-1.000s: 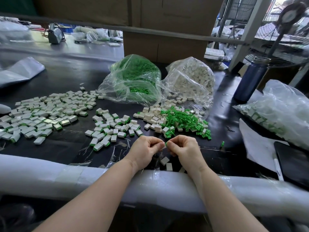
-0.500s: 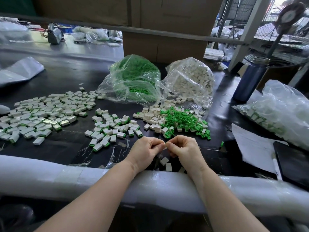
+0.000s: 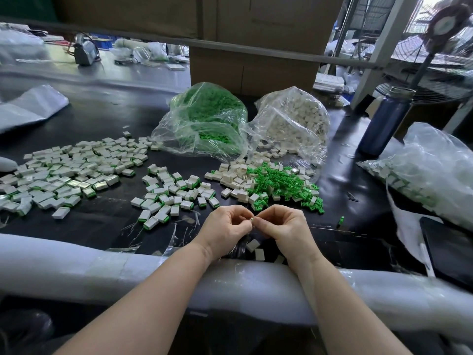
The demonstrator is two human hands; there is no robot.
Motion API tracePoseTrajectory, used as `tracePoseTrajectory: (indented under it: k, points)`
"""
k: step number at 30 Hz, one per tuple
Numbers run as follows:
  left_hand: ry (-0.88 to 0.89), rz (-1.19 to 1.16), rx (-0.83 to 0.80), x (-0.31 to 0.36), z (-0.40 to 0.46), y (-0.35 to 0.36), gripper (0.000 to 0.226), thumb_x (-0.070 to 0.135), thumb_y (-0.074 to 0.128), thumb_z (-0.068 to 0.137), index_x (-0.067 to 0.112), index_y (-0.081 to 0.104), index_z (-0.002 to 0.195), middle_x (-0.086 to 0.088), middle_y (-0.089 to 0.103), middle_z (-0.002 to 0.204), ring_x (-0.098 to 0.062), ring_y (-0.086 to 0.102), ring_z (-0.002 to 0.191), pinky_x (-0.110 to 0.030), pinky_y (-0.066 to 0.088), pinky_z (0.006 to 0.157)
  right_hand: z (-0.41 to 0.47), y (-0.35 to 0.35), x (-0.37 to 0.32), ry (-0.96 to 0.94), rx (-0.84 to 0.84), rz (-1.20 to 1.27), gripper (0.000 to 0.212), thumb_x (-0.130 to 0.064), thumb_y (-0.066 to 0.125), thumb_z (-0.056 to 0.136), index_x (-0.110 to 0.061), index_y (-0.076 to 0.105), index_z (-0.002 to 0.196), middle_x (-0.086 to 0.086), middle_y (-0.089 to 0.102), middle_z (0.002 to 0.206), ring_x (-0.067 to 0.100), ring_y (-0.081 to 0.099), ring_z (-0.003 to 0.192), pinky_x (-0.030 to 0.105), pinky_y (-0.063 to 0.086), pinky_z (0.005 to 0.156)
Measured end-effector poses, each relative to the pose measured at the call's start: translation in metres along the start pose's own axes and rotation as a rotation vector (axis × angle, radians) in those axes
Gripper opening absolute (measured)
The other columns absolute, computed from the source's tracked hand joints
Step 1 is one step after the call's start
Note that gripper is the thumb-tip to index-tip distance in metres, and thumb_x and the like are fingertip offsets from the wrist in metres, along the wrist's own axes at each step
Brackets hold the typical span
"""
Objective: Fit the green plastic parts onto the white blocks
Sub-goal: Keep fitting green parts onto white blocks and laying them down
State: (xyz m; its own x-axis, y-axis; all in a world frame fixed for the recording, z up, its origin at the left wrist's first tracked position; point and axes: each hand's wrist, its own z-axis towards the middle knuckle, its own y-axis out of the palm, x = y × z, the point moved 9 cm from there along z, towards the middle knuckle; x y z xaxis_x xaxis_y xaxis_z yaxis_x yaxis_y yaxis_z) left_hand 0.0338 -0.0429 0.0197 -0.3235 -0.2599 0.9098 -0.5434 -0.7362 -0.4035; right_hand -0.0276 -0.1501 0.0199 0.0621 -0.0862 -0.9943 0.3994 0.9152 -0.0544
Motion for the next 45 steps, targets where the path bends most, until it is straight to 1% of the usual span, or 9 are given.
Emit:
tracePoseTrajectory:
  k: [7,9,12,15,21,25,28,35,45]
  points:
    - [0.023,-0.091,-0.009,0.004,0.002,0.001,0.010,0.008,0.060,0.087,0.016,0.064,0.084,-0.006,0.061,0.086,-0.013,0.055,0.073,-0.022,0.048,0.070,0.002,0.000,0.003,-0.002,0.001,-0.010,0.007,-0.015,0.061,0.089,-0.012,0.065,0.083,0.000,0.068,0.067,0.014,0.064,0.062,0.021,0.048,0.053]
    - [0.046,-0.059,-0.011,0.006,0.002,0.001,0.006,0.008,0.060,0.088,0.013,0.065,0.089,-0.004,0.054,0.098,-0.012,0.055,0.080,-0.013,0.045,0.073,0.003,0.007,0.005,0.020,-0.047,-0.063,0.014,-0.023,0.057,0.092,-0.015,0.067,0.087,0.003,0.069,0.072,0.019,0.066,0.069,0.021,0.047,0.057]
    - [0.033,-0.083,-0.033,0.006,0.002,0.004,0.009,0.008,0.059,0.088,0.005,0.065,0.095,-0.007,0.045,0.108,-0.015,0.052,0.087,-0.010,0.046,0.074,0.003,0.015,0.005,0.037,-0.124,-0.091,0.025,-0.031,0.052,0.092,-0.015,0.071,0.086,0.011,0.068,0.073,0.022,0.064,0.069,0.020,0.047,0.058]
    - [0.049,-0.063,-0.056,0.010,0.000,0.006,0.010,0.007,0.058,0.089,0.007,0.065,0.097,-0.008,0.043,0.112,-0.016,0.050,0.088,-0.011,0.046,0.076,0.003,0.017,0.005,0.041,-0.161,-0.061,0.026,-0.029,0.053,0.091,-0.012,0.072,0.085,0.016,0.066,0.072,0.022,0.061,0.064,0.021,0.047,0.057]
    - [0.069,0.005,-0.103,0.013,-0.002,0.011,0.020,0.000,0.054,0.086,0.018,0.062,0.088,-0.005,0.042,0.106,-0.015,0.049,0.088,-0.023,0.047,0.080,0.003,0.017,0.006,0.051,-0.168,0.033,0.018,-0.012,0.057,0.090,-0.007,0.070,0.079,-0.005,0.063,0.054,0.000,0.054,0.049,0.011,0.042,0.049]
    - [0.078,0.019,-0.117,0.012,-0.001,0.013,0.024,0.000,0.053,0.086,0.023,0.059,0.084,-0.004,0.042,0.106,-0.017,0.050,0.084,-0.028,0.048,0.077,0.002,0.015,0.003,0.038,-0.144,0.024,0.018,-0.008,0.058,0.090,-0.007,0.070,0.077,-0.006,0.062,0.050,0.000,0.052,0.045,0.010,0.040,0.047]
    - [0.093,0.076,-0.123,0.011,0.000,0.014,0.020,0.002,0.053,0.085,0.021,0.060,0.087,-0.007,0.044,0.108,-0.023,0.054,0.094,-0.032,0.049,0.086,0.002,0.014,0.004,0.043,-0.124,0.002,0.018,-0.008,0.058,0.089,-0.005,0.071,0.077,-0.006,0.060,0.050,0.000,0.048,0.044,0.011,0.038,0.046]
    - [0.097,0.085,-0.147,0.011,-0.001,0.017,0.020,0.004,0.053,0.086,0.023,0.059,0.087,-0.005,0.043,0.107,-0.022,0.052,0.092,-0.030,0.048,0.085,0.002,0.010,0.004,0.049,-0.093,-0.018,0.018,-0.008,0.060,0.088,0.001,0.071,0.079,-0.003,0.058,0.050,0.002,0.045,0.044,0.013,0.037,0.046]
    - [0.099,0.124,-0.156,0.011,0.000,0.018,0.014,0.005,0.053,0.087,0.010,0.061,0.098,-0.006,0.043,0.108,-0.025,0.052,0.097,-0.035,0.048,0.090,0.001,0.010,0.005,0.064,-0.102,0.010,0.018,-0.007,0.059,0.089,0.001,0.071,0.077,-0.005,0.059,0.048,0.001,0.047,0.042,0.012,0.037,0.044]
